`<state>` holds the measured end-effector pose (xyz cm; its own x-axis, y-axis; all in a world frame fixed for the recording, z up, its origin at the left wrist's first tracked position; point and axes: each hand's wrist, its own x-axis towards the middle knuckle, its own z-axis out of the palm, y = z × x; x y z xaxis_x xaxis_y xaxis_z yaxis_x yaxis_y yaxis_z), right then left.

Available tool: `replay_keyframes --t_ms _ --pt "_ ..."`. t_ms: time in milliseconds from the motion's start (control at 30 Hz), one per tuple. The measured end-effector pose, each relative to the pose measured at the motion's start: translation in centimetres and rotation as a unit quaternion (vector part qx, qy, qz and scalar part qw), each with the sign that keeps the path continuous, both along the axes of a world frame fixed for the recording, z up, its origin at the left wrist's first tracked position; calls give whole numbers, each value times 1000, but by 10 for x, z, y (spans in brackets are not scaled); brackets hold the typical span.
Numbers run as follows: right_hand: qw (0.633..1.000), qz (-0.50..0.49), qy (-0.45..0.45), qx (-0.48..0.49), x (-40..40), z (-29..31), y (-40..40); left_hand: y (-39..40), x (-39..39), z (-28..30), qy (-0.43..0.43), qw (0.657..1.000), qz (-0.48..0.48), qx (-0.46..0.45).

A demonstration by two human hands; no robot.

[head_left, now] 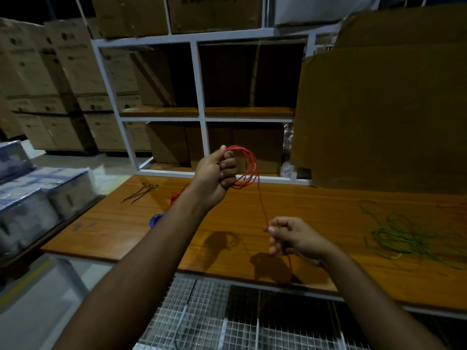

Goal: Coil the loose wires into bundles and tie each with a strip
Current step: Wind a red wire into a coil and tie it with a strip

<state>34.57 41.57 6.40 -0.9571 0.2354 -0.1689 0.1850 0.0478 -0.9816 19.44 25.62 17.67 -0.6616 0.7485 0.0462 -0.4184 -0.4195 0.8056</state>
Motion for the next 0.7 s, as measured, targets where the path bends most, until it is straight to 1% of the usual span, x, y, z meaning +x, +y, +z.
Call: replay_keyframes --t_ms 33,67,100,133,167,200,267,300,333,400,467,500,567,600,633,700 --pt "996 -39 1 75 -1 2 -14 2 -1 1 9 1000 10 -10" --pt "982 -75 3 174 0 6 -28 4 -2 0 18 999 18 -19" --pt "953 -96 7 288 1 12 -41 7 -3 -1 30 999 25 -30" --pt "911 -94 10 401 3 20 -54 9 -2 -2 43 998 31 -42" --pt "869 -71 22 489 5 31 -66 11 -2 -3 57 996 36 -54" --pt "841 -33 30 540 7 42 -74 13 0 -5 69 995 40 -66" --pt "819 46 42 570 10 64 -83 15 4 -8 89 991 44 -93" --pt "811 65 53 579 11 73 -85 15 6 -10 94 989 45 -104" --pt "803 59 73 588 12 81 -85 15 8 -12 97 988 44 -112" --pt "779 -20 156 607 14 94 -81 15 13 -17 101 987 37 -122" --pt "736 -104 251 620 14 98 -70 14 18 -22 110 985 24 -128" --pt "716 -140 268 629 12 98 -64 13 19 -24 116 984 14 -132" --pt "696 -197 251 643 3 99 -51 10 22 -26 123 983 -19 -135" --pt "695 -211 238 645 -3 99 -44 8 22 -27 117 983 -40 -133" --pt "703 -216 228 638 -8 101 -38 7 22 -27 106 984 -60 -128" --pt "749 -195 221 593 -20 109 -24 6 22 -28 84 985 -92 -118"
